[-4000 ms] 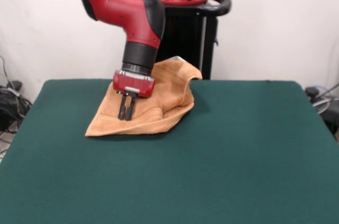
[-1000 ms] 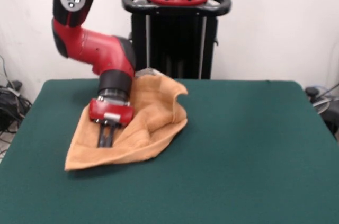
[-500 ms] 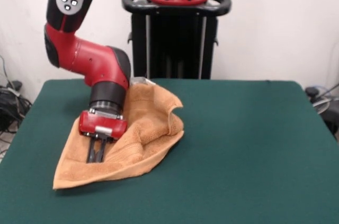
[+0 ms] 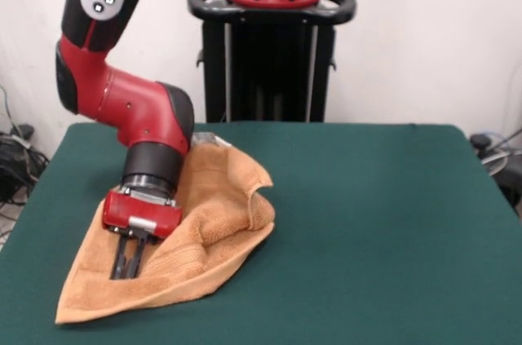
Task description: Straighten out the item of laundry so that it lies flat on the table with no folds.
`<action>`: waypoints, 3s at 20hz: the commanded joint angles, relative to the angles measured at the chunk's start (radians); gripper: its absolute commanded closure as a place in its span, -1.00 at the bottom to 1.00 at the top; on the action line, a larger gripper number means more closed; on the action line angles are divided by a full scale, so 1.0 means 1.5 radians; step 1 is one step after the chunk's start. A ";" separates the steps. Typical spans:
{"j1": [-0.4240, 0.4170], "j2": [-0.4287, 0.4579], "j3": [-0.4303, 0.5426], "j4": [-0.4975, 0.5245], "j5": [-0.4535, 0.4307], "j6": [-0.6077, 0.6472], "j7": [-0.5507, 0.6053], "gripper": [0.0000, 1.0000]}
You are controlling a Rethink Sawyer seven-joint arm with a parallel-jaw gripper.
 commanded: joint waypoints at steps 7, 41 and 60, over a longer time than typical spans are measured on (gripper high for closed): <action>-0.022 -0.066 0.197 -0.041 -0.053 0.601 0.128 1.00; 0.007 -0.406 0.311 0.326 0.049 0.921 0.136 1.00; 0.003 -0.457 0.377 0.358 0.111 1.003 0.090 1.00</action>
